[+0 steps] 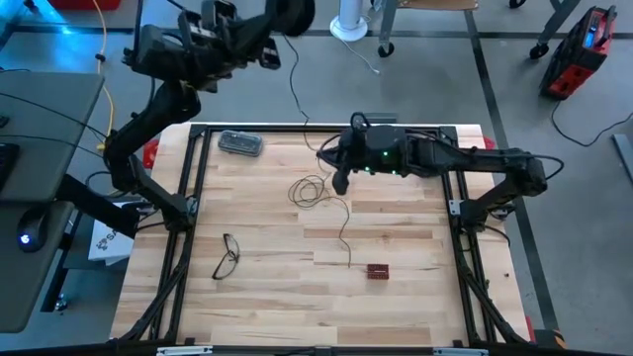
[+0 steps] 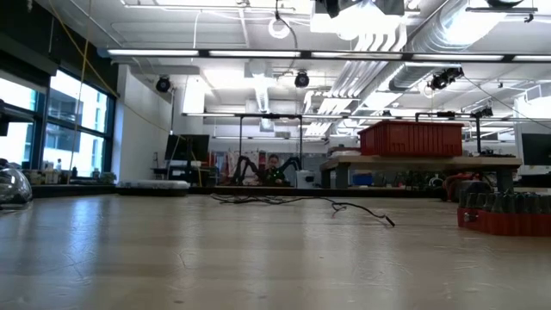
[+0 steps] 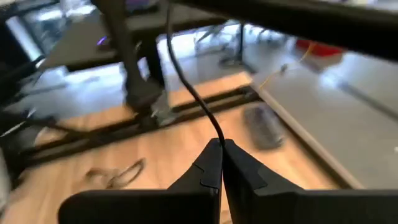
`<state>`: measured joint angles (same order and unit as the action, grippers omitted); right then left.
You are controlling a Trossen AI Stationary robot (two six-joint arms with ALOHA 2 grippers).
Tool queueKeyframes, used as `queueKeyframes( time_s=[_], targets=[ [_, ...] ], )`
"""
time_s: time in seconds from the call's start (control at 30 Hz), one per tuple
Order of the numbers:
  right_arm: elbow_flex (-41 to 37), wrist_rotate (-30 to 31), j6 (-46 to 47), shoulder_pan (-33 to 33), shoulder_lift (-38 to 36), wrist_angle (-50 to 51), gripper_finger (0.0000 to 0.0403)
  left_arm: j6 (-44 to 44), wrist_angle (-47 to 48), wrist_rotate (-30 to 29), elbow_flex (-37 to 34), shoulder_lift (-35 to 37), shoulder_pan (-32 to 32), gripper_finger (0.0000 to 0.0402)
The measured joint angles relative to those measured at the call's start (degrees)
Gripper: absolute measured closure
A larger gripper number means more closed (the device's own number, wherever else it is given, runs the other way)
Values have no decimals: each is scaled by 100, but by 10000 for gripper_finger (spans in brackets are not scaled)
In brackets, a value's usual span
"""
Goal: Coil cords
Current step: Uncoil the black wire from the spool
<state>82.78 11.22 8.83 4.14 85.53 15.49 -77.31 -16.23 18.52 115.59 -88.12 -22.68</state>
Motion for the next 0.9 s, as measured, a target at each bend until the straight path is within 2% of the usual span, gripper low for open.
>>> queueKeyframes(
  time_s=[0.13,0.23,0.3,0.4,0.5,0.7,0.9],
  targets=[
    [-36,-365,-590,2,-11,-90,372,26,203,112,0,-12,293,401],
    [112,-399,-905,-18,-4,17,317,131,216,208,0,-13,444,401],
    [347,-202,-928,-69,-4,14,273,353,262,286,0,33,496,401],
    [831,146,-1207,-178,-4,9,209,1002,514,243,0,137,516,401],
    [1421,182,-1631,-311,-4,54,165,1108,829,120,0,248,508,401],
    [2440,262,-2211,-372,-15,-30,149,1151,1265,64,2,232,554,401],
    [2739,219,-2288,-135,67,-239,149,967,1212,-1,2,121,678,401]
  ],
)
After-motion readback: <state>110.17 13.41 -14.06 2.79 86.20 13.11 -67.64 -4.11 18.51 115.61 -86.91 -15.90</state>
